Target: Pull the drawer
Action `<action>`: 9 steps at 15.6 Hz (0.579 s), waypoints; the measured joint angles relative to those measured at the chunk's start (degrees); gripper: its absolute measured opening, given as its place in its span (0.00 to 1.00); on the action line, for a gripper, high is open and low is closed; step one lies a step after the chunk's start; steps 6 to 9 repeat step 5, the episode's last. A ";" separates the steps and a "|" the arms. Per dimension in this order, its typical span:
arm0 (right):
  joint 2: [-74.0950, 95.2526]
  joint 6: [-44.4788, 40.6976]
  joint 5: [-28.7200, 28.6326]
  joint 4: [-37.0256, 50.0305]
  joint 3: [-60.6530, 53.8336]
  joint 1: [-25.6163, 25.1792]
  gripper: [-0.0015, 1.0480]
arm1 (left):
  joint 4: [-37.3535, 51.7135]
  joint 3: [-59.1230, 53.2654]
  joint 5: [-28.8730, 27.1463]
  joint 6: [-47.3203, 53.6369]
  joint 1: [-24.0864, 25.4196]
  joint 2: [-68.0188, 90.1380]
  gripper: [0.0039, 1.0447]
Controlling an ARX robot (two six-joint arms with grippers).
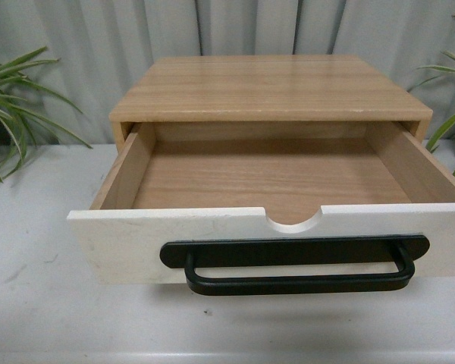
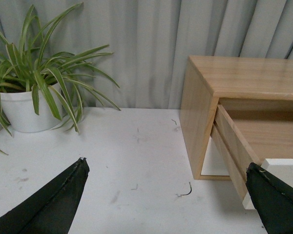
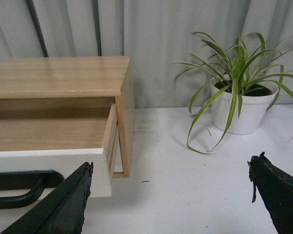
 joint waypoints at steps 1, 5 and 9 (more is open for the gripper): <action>0.00 0.00 0.00 0.00 0.00 0.00 0.94 | 0.00 0.00 0.00 -0.02 0.00 0.00 0.94; 0.00 0.00 0.00 0.00 0.00 0.00 0.94 | 0.00 0.00 0.00 0.02 0.00 0.00 0.94; 0.00 0.00 0.00 0.00 0.00 0.00 0.94 | 0.00 0.00 0.00 0.02 0.00 0.00 0.94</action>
